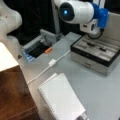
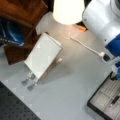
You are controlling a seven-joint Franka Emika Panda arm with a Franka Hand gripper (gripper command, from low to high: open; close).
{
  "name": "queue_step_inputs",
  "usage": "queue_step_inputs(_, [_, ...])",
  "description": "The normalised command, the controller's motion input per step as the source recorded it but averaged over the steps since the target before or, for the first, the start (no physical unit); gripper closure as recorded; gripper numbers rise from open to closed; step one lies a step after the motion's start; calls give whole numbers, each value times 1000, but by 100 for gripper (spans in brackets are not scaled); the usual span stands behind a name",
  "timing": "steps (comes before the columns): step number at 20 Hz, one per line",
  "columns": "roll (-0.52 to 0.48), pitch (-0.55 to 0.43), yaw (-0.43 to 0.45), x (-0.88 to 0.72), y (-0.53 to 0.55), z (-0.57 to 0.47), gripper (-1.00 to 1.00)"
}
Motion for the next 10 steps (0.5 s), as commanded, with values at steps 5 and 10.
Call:
queue_step_inputs(5, [101, 18, -206, -42, 252, -81, -100])
queue_step_inputs(10, [128, -12, -203, -44, 219, -50, -100])
